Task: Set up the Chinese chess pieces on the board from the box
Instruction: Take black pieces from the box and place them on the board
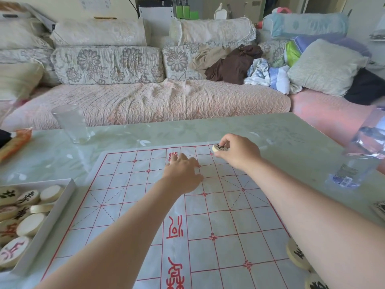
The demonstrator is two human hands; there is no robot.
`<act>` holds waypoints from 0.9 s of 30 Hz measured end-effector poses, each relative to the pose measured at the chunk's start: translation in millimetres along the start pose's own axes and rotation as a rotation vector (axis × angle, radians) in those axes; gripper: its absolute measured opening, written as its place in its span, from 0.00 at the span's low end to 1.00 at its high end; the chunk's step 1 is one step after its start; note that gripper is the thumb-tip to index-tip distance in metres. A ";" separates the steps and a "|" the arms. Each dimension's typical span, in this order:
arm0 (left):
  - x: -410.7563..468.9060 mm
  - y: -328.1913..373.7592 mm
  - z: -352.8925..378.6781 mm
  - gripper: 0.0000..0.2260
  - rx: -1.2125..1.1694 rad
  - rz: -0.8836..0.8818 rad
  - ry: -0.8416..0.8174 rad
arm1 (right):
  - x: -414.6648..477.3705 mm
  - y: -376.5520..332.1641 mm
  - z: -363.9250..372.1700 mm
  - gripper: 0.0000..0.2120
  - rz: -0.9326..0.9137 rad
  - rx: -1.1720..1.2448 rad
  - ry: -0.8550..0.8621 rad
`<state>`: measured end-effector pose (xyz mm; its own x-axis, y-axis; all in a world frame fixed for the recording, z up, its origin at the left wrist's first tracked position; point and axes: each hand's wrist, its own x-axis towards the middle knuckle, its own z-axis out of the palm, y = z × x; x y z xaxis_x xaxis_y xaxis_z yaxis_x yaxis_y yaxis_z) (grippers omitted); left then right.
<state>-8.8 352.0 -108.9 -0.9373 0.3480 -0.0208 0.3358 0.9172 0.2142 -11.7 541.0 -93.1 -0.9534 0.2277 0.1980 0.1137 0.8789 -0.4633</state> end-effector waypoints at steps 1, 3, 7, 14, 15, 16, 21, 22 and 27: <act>1.1 -2.1 0.8 0.22 -0.005 0.005 0.010 | 3.6 -2.6 4.2 0.15 -0.014 0.003 -0.001; 3.1 -6.0 2.0 0.21 -0.026 0.012 0.018 | 8.1 -7.7 12.6 0.14 -0.049 -0.012 -0.001; 5.7 -9.7 1.3 0.21 -0.067 0.010 0.021 | 9.9 -8.6 27.5 0.12 -0.099 -0.090 0.028; -0.4 -11.5 3.4 0.20 -0.088 0.010 0.067 | 7.5 -13.2 27.6 0.08 -0.113 -0.137 -0.048; -3.1 -13.4 2.8 0.19 -0.111 0.010 0.074 | 6.7 -17.1 26.4 0.07 -0.124 -0.135 -0.054; -6.5 -15.8 1.3 0.19 -0.140 0.008 0.078 | 5.1 -22.2 25.3 0.07 -0.134 -0.122 -0.056; -29.4 -37.7 -15.4 0.16 -0.176 -0.007 0.133 | -12.1 -65.1 26.9 0.09 -0.171 0.010 -0.109; -35.6 -44.8 -19.6 0.15 -0.173 -0.015 0.147 | -17.5 -76.8 27.8 0.08 -0.170 0.059 -0.123; -73.1 -92.6 -43.6 0.15 -0.168 -0.061 0.177 | -50.2 -141.4 35.7 0.05 -0.230 0.233 -0.206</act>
<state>24.5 233.2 -84.6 -0.9622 0.2397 0.1290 0.2712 0.8854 0.3776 10.1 390.3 -68.4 -0.9855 -0.0738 0.1526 -0.1532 0.7731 -0.6155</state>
